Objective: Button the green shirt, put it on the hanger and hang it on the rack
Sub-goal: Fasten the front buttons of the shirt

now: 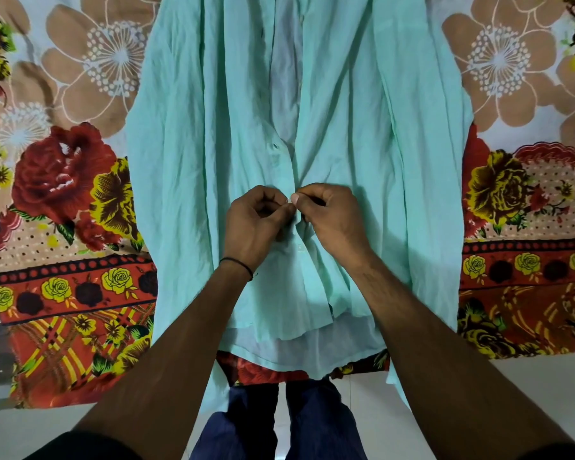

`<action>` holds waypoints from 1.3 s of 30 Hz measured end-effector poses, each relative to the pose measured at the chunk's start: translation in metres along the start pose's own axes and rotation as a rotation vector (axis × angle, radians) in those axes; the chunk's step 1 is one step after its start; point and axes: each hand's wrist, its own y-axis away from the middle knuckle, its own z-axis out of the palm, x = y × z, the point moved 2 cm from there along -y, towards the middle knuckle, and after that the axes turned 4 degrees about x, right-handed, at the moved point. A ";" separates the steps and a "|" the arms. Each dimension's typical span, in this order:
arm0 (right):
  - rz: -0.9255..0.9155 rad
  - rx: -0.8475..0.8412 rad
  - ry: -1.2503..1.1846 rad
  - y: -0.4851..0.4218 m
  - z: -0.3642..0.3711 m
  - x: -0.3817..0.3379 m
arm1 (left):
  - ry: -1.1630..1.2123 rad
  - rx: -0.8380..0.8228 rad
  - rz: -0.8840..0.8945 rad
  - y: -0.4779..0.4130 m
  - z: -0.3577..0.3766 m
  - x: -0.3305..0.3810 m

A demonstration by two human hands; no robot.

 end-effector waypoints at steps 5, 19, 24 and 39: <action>-0.012 0.014 0.052 0.000 0.002 0.003 | 0.064 -0.081 -0.081 -0.005 -0.008 0.005; -0.051 0.218 -0.148 -0.019 -0.014 -0.029 | 0.000 0.138 0.223 -0.016 -0.007 0.044; -0.099 0.159 -0.051 -0.051 -0.007 -0.043 | -0.213 0.154 0.247 -0.055 0.005 0.061; -0.073 0.163 0.139 -0.072 -0.001 -0.030 | -0.269 0.297 0.042 -0.054 -0.003 0.044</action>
